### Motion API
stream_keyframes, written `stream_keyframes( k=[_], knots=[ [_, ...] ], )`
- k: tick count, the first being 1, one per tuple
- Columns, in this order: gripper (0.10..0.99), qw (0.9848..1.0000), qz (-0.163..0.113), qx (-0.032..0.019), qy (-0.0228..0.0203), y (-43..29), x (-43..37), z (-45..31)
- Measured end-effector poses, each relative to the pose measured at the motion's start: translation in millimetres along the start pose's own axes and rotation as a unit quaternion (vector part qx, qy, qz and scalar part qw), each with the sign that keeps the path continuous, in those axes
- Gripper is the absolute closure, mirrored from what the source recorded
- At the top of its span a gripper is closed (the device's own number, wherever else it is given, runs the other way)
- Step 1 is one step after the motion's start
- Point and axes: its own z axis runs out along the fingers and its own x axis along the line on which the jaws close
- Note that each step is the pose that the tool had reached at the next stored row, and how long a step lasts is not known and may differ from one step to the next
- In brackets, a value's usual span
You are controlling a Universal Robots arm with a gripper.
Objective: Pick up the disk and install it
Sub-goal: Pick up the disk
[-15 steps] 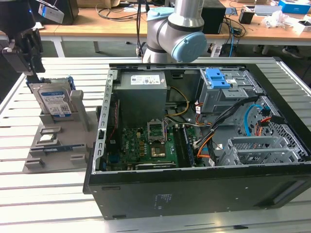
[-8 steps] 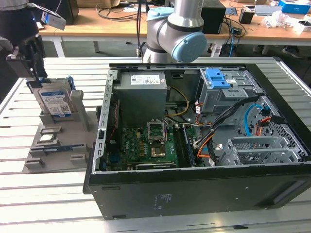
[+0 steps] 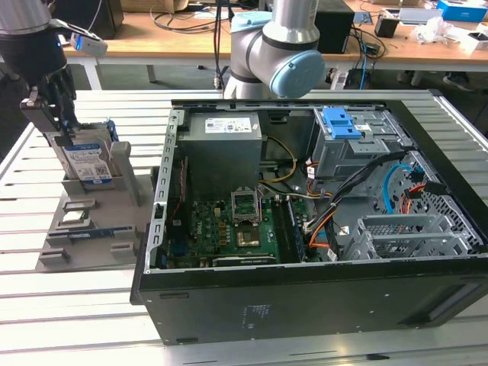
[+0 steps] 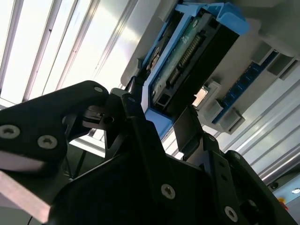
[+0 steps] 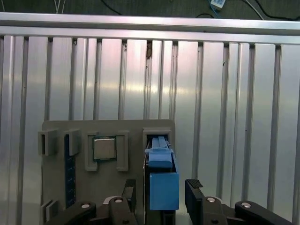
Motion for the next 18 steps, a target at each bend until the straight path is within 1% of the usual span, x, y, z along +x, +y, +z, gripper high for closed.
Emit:
stream_keyframes(
  k=[18],
  knots=[
    [0.545,1.0000,0.000,0.0000,0.0005,-0.2,-0.7,15.6]
  ],
)
